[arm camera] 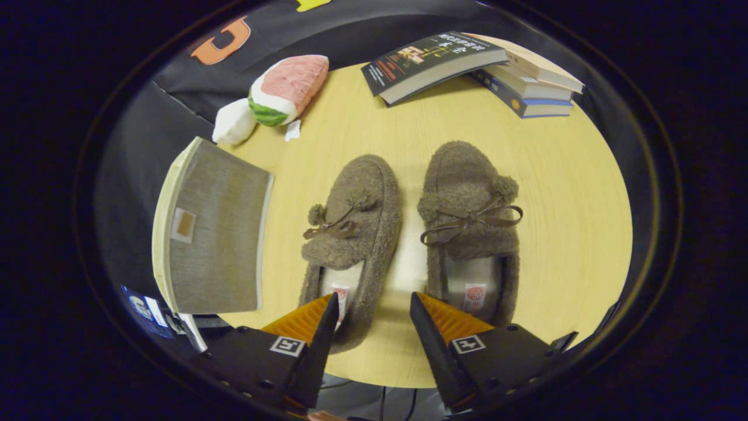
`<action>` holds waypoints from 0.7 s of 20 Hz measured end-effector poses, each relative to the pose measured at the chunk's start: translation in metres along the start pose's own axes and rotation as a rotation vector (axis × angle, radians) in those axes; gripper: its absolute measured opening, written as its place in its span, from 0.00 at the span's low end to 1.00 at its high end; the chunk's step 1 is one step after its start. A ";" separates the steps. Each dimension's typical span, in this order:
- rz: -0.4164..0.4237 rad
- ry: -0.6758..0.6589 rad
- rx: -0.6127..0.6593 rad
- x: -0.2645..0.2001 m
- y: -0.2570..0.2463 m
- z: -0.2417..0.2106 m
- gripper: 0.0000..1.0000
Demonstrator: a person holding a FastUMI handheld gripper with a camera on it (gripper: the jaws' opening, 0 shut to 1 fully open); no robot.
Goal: Open the storage box then place both shoes into the box .Put the left shoe in first, then the right shoe, with the right side of both shoes facing outward in a uniform manner.
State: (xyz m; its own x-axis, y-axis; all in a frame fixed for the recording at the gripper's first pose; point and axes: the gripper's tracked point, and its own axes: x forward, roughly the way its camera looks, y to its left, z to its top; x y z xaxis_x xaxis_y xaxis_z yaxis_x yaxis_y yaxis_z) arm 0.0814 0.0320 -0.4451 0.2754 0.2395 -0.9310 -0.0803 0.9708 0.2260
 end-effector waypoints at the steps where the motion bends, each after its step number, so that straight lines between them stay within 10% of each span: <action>1: -0.020 0.005 0.013 0.004 -0.002 0.001 0.70; 14: -0.001 0.045 0.136 0.026 0.009 0.006 0.01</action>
State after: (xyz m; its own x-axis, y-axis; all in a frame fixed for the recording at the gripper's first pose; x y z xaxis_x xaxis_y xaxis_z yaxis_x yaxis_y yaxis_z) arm 0.0935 0.0475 -0.4651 0.2318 0.2412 -0.9424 0.0515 0.9644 0.2595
